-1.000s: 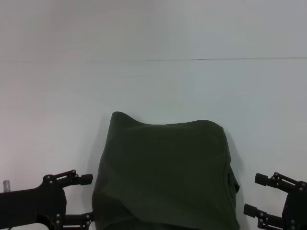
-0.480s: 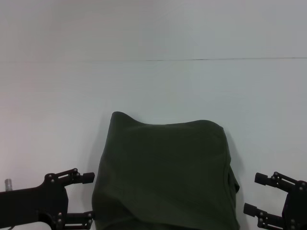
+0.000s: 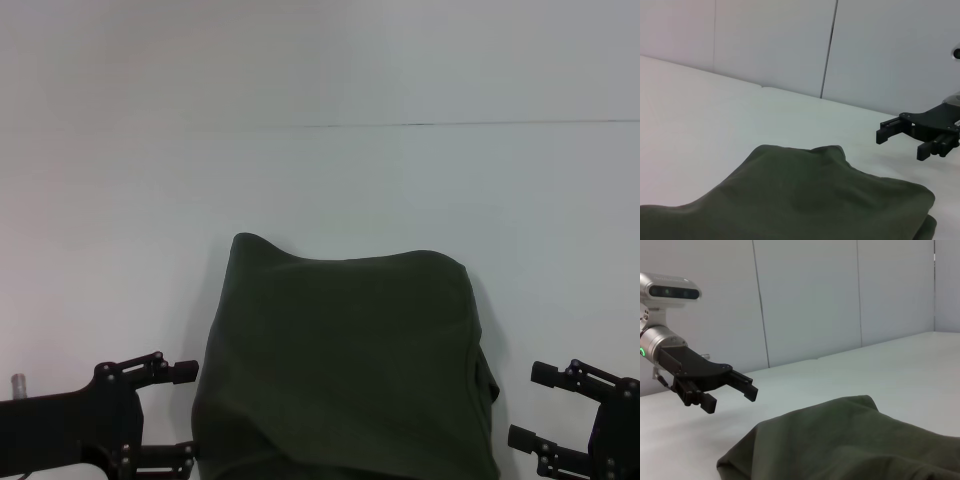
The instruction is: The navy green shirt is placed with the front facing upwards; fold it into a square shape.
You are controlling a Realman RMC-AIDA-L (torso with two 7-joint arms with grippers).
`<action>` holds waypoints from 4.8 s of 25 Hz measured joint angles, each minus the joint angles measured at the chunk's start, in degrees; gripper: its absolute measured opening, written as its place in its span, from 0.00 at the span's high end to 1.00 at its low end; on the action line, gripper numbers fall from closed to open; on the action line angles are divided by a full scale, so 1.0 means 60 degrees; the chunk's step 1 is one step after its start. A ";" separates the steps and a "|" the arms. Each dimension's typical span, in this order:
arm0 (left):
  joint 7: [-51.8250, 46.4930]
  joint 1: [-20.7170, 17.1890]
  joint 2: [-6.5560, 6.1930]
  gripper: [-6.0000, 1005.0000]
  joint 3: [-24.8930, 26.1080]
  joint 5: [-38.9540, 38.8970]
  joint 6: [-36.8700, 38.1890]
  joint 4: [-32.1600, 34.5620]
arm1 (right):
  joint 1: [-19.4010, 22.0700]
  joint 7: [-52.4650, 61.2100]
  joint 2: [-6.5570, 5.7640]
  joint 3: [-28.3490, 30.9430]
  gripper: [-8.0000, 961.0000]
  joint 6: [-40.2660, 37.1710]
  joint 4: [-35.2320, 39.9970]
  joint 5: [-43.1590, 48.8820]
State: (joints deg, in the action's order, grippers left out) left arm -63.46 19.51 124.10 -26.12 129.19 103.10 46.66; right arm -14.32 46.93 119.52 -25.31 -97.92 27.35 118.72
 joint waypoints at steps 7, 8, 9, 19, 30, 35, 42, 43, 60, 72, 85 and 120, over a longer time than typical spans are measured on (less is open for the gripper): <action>0.0000 -0.0001 0.0000 0.13 -0.0018 0.0001 -0.0001 -0.0017 | 0.0024 0.0000 0.0000 0.0000 0.15 0.0001 -0.0015 -0.0023; 0.0000 0.0000 0.0000 0.13 -0.0018 0.0001 -0.0003 -0.0017 | 0.0022 0.0000 0.0000 0.0000 0.15 0.0001 -0.0016 -0.0025; 0.0000 0.0000 0.0000 0.13 -0.0018 0.0001 -0.0004 -0.0017 | 0.0019 0.0000 0.0000 0.0000 0.15 0.0001 -0.0017 -0.0026; 0.0069 0.0000 -0.0011 0.13 0.0027 -0.0008 -0.0015 -0.0121 | -0.0001 0.0000 0.0000 0.0000 0.15 -0.0090 -0.0017 -0.0027; 0.0088 -0.0001 -0.0015 0.13 0.0006 -0.0014 -0.0015 -0.0116 | 0.0000 0.0000 0.0000 0.0000 0.15 -0.0090 -0.0017 -0.0027; 0.0088 -0.0001 -0.0015 0.13 0.0028 -0.0014 -0.0015 -0.0115 | 0.0000 0.0000 0.0000 0.0000 0.15 -0.0088 -0.0017 -0.0027; 0.0090 -0.0001 -0.0015 0.13 0.0032 -0.0014 -0.0015 -0.0115 | 0.0000 0.0000 0.0000 0.0000 0.15 -0.0086 -0.0017 -0.0027; 0.0093 0.0000 -0.0015 0.13 0.0032 -0.0014 -0.0016 -0.0115 | 0.0000 0.0000 0.0000 -0.0001 0.15 -0.0086 -0.0017 -0.0027; 0.0190 0.0015 -0.0015 0.13 0.0047 -0.0087 -0.0082 -0.0124 | -0.0026 0.0003 0.0000 -0.0001 0.15 -0.0157 -0.0017 -0.0027; 0.0146 0.0062 -0.0024 0.13 0.0046 -0.0087 -0.0126 -0.0071 | -0.0056 -0.0003 0.0000 0.0094 0.15 -0.0267 -0.0017 -0.0047; 0.0123 0.0065 -0.0028 0.13 0.0056 -0.0102 -0.0133 -0.0114 | -0.0126 -0.0001 0.0000 0.0293 0.16 -0.0379 -0.0014 -0.0057; 0.0103 0.0139 0.0006 0.13 0.0230 -0.0359 -0.0022 -0.0354 | -0.0195 -0.0045 0.0000 0.0571 0.16 -0.0319 -0.0135 -0.0054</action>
State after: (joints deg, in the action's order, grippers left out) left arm -62.84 20.35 124.13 -24.74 127.03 102.96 44.53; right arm -15.49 46.66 119.52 -21.88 -99.83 26.54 118.40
